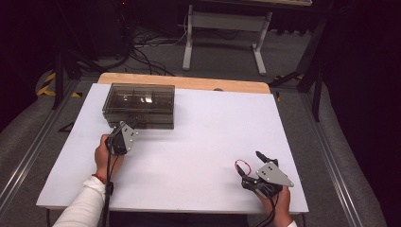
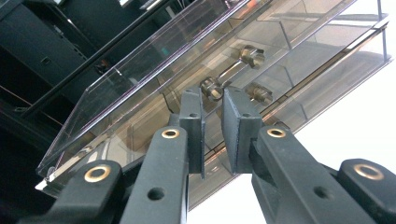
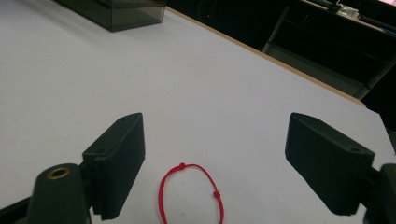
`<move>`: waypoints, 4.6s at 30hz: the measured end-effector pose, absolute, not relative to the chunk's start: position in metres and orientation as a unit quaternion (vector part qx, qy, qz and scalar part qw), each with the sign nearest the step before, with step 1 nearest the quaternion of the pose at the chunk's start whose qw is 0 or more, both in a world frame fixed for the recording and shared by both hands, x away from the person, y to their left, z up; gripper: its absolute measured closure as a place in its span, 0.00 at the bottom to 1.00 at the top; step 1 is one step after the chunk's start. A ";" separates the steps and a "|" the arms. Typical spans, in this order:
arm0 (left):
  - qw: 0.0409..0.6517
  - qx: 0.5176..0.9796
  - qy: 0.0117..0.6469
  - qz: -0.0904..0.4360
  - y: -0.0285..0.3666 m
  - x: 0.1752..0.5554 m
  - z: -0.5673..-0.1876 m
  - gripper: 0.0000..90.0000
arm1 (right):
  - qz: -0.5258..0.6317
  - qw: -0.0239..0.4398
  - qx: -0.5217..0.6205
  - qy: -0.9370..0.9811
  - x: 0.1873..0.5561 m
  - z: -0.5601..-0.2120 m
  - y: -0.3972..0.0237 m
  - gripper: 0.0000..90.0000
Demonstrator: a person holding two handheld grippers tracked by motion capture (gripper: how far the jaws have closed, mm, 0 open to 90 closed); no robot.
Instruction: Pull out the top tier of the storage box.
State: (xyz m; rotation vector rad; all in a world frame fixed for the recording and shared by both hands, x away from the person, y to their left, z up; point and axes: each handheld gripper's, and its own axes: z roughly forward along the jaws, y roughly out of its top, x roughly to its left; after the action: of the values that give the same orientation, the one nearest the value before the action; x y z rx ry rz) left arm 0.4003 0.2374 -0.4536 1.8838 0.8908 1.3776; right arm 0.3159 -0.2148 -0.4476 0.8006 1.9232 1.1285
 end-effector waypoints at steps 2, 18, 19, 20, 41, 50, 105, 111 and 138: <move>0.317 0.716 0.338 0.522 0.238 0.400 -0.453 0.88 | 0.442 0.374 0.312 0.753 0.316 -0.448 -0.214 0.23; 0.394 0.705 0.334 0.486 0.248 0.389 -0.423 0.98 | 0.453 0.357 0.306 0.757 0.314 -0.448 -0.216 0.25; 0.400 0.705 0.339 0.477 0.249 0.391 -0.420 0.99 | 0.452 0.355 0.304 0.759 0.314 -0.448 -0.215 0.26; 0.407 0.707 0.345 0.464 0.250 0.393 -0.417 0.99 | 0.452 0.354 0.303 0.761 0.314 -0.449 -0.215 0.26; 0.345 0.791 0.331 0.381 0.242 0.436 -0.387 1.00 | 0.448 0.339 0.285 0.776 0.314 -0.450 -0.215 0.27; 0.343 0.812 0.344 0.323 0.246 0.444 -0.379 1.00 | 0.451 0.348 0.296 0.767 0.314 -0.448 -0.217 0.27; 0.294 0.867 0.329 0.231 0.234 0.456 -0.384 1.00 | 0.450 0.345 0.291 0.770 0.312 -0.447 -0.220 0.31; 0.301 0.866 0.326 0.229 0.236 0.450 -0.385 1.00 | 0.458 0.337 0.293 0.769 0.312 -0.445 -0.221 0.34; 0.302 0.864 0.324 0.241 0.236 0.441 -0.387 1.00 | 0.477 0.302 0.313 0.763 0.315 -0.445 -0.227 0.40</move>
State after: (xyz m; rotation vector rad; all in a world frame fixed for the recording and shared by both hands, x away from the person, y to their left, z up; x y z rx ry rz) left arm 0.4408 0.2355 -0.3869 2.2902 0.8594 0.6389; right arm 0.3155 -0.2270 -0.4454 0.8307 2.0238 1.2651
